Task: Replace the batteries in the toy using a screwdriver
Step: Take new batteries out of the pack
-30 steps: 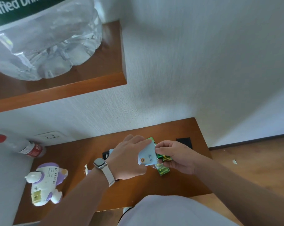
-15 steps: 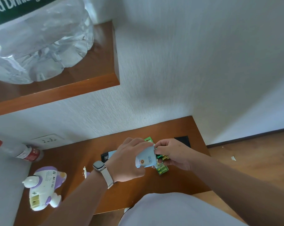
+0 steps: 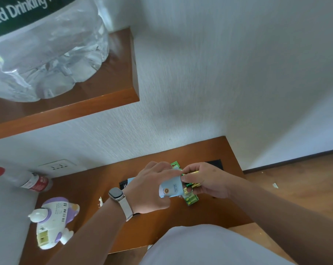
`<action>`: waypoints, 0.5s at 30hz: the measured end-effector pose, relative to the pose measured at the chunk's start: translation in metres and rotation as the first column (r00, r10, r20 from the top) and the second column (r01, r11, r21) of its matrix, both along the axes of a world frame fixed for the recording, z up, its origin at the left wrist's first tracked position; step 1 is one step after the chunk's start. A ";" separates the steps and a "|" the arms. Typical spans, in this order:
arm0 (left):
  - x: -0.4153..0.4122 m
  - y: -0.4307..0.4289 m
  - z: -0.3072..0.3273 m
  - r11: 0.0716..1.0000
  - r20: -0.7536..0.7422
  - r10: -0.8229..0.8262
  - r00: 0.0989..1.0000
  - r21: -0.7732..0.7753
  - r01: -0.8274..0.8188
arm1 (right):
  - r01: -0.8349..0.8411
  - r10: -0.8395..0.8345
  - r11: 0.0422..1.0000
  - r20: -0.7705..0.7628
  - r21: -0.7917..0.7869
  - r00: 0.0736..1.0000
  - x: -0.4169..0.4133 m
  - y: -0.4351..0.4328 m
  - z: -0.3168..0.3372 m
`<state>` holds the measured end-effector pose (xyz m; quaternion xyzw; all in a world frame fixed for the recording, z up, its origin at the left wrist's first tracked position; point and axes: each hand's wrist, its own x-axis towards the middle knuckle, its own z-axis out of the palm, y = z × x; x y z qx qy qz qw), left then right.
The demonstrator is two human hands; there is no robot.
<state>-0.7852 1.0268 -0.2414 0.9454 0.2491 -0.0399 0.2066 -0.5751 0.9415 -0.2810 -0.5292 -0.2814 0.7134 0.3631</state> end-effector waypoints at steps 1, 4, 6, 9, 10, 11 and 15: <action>0.001 0.000 0.000 1.000 0.005 -0.002 1.000 0.000 0.002 | -0.006 0.006 1.000 -0.017 0.006 1.000 0.001 -0.001 0.001; 0.003 0.000 0.000 1.000 0.011 -0.005 1.000 -0.004 0.005 | -0.028 0.029 0.999 -0.039 0.024 0.999 0.003 -0.004 0.002; 0.004 0.001 -0.001 1.000 0.025 -0.002 1.000 -0.015 0.002 | -0.032 0.034 0.999 -0.032 0.037 0.999 0.004 -0.005 0.001; 0.005 0.001 -0.002 0.999 0.050 0.019 0.999 -0.047 -0.016 | -0.001 0.004 1.000 -0.084 0.024 0.996 0.007 -0.005 0.000; 0.005 0.001 -0.002 0.998 0.052 0.031 0.998 -0.053 -0.028 | 0.006 -0.004 1.000 -0.102 0.018 0.995 0.008 -0.005 0.001; 0.006 0.001 -0.003 0.997 0.049 0.046 0.998 -0.056 -0.043 | 0.009 -0.008 1.000 -0.115 0.011 0.993 0.009 -0.005 0.001; 0.007 -0.001 -0.006 0.997 0.043 0.057 0.997 -0.052 -0.055 | -0.006 0.006 1.000 -0.057 -0.002 0.998 0.007 -0.005 0.000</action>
